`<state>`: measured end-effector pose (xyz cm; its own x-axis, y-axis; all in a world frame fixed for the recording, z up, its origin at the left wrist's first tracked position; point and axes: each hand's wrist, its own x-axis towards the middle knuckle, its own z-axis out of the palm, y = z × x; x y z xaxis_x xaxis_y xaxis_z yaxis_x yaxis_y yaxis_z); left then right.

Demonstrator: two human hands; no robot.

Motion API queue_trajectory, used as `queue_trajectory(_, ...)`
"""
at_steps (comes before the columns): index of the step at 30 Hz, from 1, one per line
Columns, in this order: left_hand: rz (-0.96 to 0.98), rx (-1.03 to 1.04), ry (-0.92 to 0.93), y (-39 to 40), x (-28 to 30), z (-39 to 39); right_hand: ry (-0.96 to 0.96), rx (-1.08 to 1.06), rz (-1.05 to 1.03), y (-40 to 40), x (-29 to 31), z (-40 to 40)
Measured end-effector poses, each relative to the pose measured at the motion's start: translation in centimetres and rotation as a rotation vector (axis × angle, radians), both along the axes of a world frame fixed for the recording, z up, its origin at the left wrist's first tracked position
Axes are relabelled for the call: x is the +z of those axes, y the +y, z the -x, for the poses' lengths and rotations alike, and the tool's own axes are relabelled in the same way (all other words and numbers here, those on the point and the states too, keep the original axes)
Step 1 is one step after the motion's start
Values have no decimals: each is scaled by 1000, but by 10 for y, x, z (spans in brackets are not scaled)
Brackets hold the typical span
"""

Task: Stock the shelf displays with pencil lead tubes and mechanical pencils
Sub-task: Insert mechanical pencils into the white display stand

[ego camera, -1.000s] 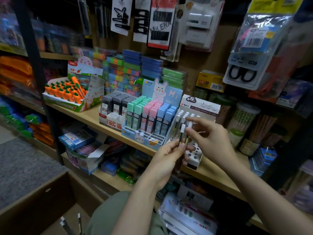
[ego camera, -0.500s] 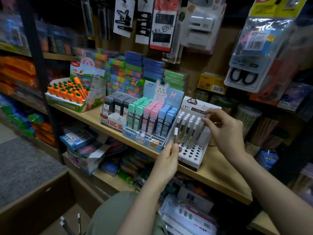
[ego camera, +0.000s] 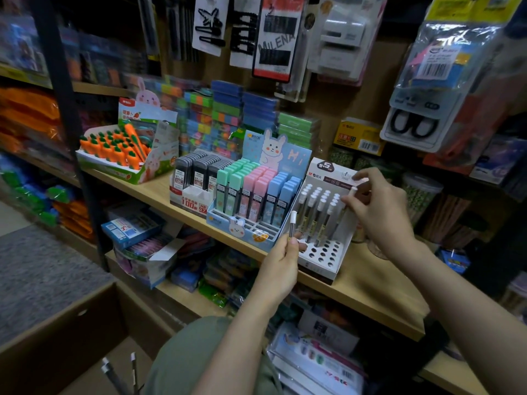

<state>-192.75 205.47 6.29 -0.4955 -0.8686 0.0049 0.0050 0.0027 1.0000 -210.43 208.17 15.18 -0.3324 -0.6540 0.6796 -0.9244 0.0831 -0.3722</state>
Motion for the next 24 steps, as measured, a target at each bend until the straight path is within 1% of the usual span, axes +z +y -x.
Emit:
queue_trajectory(3, 18, 13, 3, 0, 0, 0, 20, 9, -36, -2, -6, -3)
queue_trajectory(6, 15, 2, 16, -1, -1, -1, 63, 36, 9, 3, -11, -3)
queue_trajectory(8, 1, -20, 34, -2, -2, -1, 70, 17, 25, 4, -11, -4)
queue_trajectory(12, -32, -54, 97, -3, -4, -2, 63, -52, -90, 2, -7, -7)
queue_trajectory(14, -13, -59, 126, -1, -2, -5, 65, -55, -113, 4, -4, -7)
queue_trajectory(17, -28, -59, 209, 2, 4, -8, 143, -78, -182, 9, 0, -7)
queue_trajectory(19, -39, -93, 275, 5, 7, -10, 164, -39, -97, 16, 2, -9)
queue_trajectory(21, -26, -130, 326, 7, 9, -11, 70, 83, -5, 26, 3, -18)
queue_trajectory(24, -11, -166, 336, 10, 11, -10, -153, 321, -103, 37, 0, -36)
